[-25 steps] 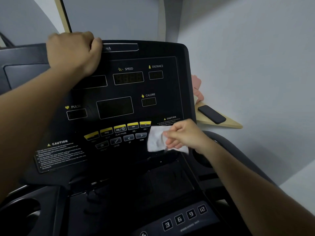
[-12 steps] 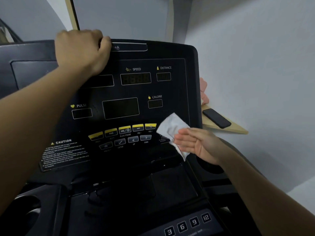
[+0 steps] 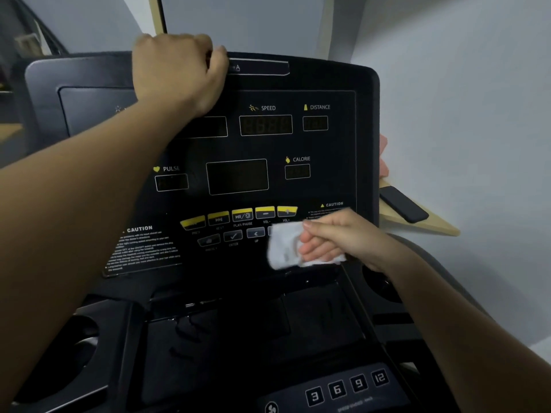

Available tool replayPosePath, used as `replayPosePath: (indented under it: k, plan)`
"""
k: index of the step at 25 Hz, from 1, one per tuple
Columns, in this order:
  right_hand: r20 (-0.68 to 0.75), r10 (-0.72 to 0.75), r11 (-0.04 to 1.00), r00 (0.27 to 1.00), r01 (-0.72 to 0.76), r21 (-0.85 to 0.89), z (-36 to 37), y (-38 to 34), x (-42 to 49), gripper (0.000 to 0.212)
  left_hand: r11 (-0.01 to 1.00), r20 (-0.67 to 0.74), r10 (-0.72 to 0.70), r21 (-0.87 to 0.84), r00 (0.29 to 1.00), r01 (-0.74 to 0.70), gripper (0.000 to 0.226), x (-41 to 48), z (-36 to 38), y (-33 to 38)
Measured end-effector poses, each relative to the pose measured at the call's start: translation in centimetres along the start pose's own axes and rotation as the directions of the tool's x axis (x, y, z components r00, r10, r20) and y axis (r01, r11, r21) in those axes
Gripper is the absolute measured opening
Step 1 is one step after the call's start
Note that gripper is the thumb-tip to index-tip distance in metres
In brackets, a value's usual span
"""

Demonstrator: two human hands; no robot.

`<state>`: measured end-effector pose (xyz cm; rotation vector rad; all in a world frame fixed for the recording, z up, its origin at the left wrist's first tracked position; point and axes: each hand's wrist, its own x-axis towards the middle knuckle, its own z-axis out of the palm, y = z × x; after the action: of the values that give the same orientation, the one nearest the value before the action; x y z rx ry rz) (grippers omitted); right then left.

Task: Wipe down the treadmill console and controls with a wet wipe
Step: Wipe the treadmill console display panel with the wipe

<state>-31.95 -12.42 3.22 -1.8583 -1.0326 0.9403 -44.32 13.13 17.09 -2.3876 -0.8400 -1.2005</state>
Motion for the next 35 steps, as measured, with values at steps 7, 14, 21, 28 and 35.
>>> replayPosePath:
  k: [7,14,21,28,35]
  plan:
    - [-0.239,-0.084,0.897,0.967,0.177,0.404,-3.9,-2.6,1.8,0.036,1.000,0.018,-0.001,0.001,1.000,0.001,0.051,0.0,-0.2,-0.1]
    - [-0.009,-0.013,0.990,1.000,0.014,0.140,-1.5,1.5,0.6,0.024,1.000,0.025,-0.003,0.027,1.000,0.002,0.050,0.0,0.1,-0.2]
    - [-0.164,-0.105,0.979,0.981,0.131,0.156,-5.1,-6.1,3.9,0.021,1.000,0.028,-0.028,0.014,0.999,0.028,0.049,0.3,0.1,-0.2]
    - [-0.381,-0.272,0.907,0.884,0.368,0.206,-6.6,-15.7,7.9,0.022,0.999,0.043,-0.025,-0.036,0.999,0.026,0.047,0.4,0.4,-0.3]
    - [-0.269,-0.321,0.878,0.908,0.392,0.274,-1.5,-17.0,8.5,0.016,0.998,0.028,0.000,-0.063,1.000,0.002,0.043,0.4,0.2,-0.4]
